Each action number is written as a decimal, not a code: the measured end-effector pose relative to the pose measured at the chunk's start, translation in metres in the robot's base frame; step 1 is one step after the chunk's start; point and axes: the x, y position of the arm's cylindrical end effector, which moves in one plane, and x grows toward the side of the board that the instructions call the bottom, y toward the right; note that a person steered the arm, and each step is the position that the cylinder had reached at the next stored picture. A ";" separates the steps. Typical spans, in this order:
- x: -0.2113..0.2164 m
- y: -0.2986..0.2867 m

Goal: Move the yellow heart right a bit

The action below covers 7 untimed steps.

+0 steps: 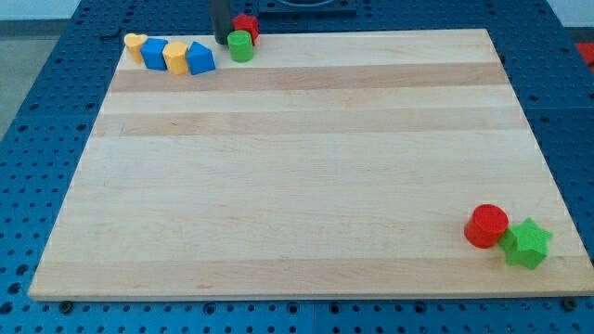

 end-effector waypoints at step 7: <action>0.126 0.189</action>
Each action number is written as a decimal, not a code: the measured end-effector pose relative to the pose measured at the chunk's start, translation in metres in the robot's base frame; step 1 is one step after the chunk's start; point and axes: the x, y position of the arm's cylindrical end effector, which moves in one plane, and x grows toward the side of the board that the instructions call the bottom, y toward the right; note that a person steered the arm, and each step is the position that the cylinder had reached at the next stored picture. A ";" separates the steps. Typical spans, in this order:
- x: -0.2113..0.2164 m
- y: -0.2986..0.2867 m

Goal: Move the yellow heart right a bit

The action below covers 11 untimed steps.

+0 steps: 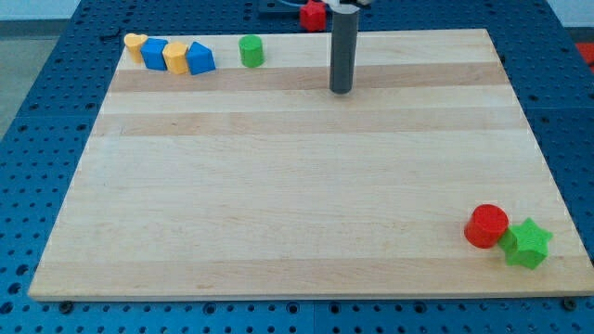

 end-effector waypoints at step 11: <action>-0.076 -0.348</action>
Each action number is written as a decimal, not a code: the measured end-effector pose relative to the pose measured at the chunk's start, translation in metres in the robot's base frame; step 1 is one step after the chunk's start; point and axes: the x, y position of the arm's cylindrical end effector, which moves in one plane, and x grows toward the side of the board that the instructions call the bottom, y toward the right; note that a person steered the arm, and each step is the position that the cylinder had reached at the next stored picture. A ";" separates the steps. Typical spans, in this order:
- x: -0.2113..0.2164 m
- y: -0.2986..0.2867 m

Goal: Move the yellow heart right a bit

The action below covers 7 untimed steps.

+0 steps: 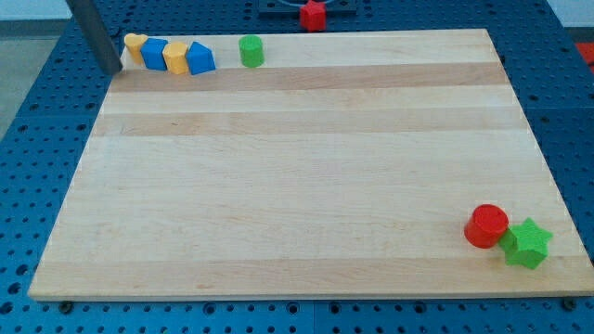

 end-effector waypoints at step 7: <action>-0.013 0.065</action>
